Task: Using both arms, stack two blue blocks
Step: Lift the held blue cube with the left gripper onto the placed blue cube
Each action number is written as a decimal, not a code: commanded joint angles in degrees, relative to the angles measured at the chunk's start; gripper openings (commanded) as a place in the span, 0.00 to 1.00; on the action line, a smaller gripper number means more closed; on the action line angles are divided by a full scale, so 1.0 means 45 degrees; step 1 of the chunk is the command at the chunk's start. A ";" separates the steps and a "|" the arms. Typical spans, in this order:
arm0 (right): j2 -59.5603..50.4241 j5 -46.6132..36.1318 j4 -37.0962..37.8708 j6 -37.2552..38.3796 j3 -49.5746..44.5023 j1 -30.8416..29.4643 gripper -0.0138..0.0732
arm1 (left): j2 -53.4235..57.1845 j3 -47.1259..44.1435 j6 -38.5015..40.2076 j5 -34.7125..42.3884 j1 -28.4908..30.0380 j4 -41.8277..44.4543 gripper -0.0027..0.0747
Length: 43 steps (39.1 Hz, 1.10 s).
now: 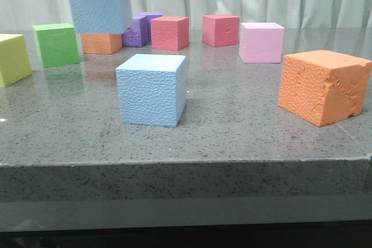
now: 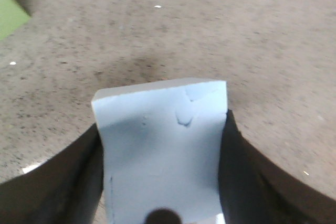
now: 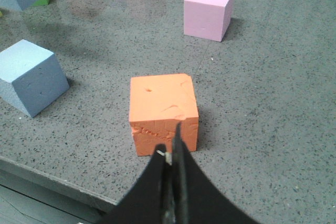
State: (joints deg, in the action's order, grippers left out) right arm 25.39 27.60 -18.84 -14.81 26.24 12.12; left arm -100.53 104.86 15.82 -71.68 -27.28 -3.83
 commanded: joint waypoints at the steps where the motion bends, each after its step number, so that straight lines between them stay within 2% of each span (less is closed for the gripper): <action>1: 0.0058 -0.0893 -0.0197 -0.0015 0.0305 -0.0027 0.08 | 0.1051 0.0428 -0.0066 -0.0292 -0.0420 -0.0235 0.40; 14: 0.0058 -0.0881 -0.0197 -0.0015 0.0305 -0.0027 0.08 | 0.1255 0.0346 -0.0044 -0.0292 -0.1944 -0.0445 0.40; 30: 0.0058 -0.0845 -0.0197 -0.0015 0.0305 -0.0027 0.08 | 0.1262 -0.1574 0.0537 -0.0292 -0.2553 -0.0438 0.40; 43: 0.0058 -0.0845 -0.0197 -0.0015 0.0305 -0.0027 0.08 | 0.1262 -0.1632 0.0560 -0.0045 -0.2868 -0.0445 0.40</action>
State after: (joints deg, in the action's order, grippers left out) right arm 25.39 27.71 -18.84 -14.81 26.24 12.12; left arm -97.53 96.47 17.72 -71.22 -39.40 -4.16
